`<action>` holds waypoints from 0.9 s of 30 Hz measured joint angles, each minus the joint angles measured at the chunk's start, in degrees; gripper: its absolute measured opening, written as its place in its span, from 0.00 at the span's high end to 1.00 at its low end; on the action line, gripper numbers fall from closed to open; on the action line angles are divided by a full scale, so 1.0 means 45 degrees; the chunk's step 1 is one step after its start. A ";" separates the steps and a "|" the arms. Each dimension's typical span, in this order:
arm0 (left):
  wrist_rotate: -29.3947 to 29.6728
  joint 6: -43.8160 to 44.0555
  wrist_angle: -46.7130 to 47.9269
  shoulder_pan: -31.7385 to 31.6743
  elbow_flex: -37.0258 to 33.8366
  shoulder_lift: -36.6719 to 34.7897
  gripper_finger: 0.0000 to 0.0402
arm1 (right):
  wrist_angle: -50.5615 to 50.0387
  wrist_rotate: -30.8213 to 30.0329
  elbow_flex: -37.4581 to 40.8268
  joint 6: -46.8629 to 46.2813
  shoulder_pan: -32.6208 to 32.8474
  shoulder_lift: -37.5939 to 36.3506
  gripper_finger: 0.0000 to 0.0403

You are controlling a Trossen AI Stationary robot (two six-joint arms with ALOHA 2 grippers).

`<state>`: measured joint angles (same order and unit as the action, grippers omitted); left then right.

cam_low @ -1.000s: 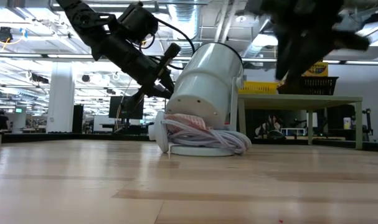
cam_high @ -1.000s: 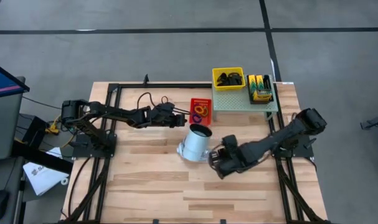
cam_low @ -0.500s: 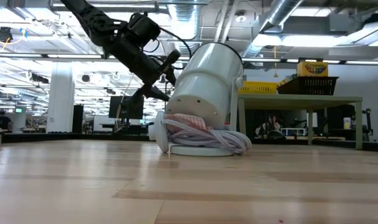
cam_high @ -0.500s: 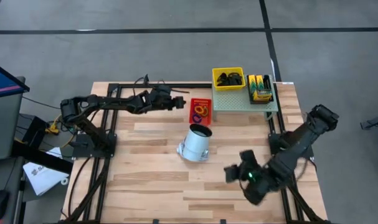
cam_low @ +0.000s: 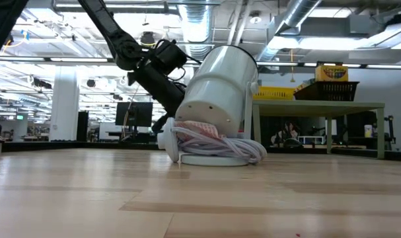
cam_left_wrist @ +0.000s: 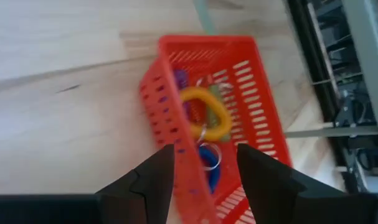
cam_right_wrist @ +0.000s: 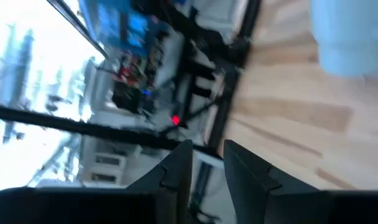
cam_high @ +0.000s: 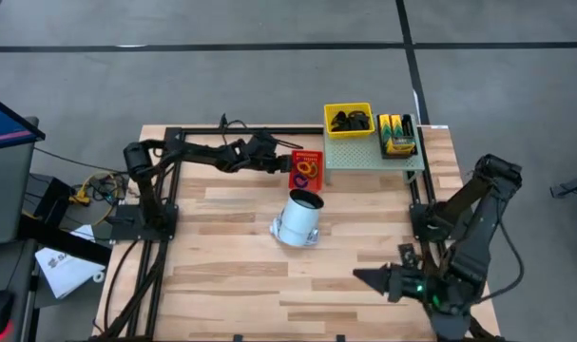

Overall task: Pick & Place Office Desk Supplies
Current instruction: Put the red bin on the shelf

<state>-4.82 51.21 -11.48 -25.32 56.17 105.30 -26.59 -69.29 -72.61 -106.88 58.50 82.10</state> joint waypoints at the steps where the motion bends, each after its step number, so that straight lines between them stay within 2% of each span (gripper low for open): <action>1: -0.0016 -0.0025 0.0116 -0.0011 0.0013 -0.0007 0.58 | 0.0011 -0.0203 -0.0002 0.0222 0.0006 -0.0160 0.78; 8: 0.0079 0.0003 0.0564 0.0052 0.0290 0.0097 0.59 | 0.0204 -0.0288 -0.0002 0.2862 -0.0030 -0.1624 0.78; 18: 0.0180 0.0638 0.0523 0.0685 0.0285 0.0925 0.61 | 0.3220 -0.0625 -0.0002 0.9220 -0.0030 -0.3320 0.78; 21: 0.0203 0.0731 0.0418 0.0728 0.0285 0.1077 0.62 | 0.3578 -0.0628 -0.0002 1.0088 -0.0030 -0.3450 0.78; 27: 0.0207 0.0722 0.0295 0.0695 0.0292 0.0804 0.62 | 0.3594 -0.0628 -0.0002 1.0224 -0.0030 -0.3294 0.78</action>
<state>-3.89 54.46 -10.15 -22.20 57.48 108.91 -10.41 -72.12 -72.62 -60.87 58.37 67.28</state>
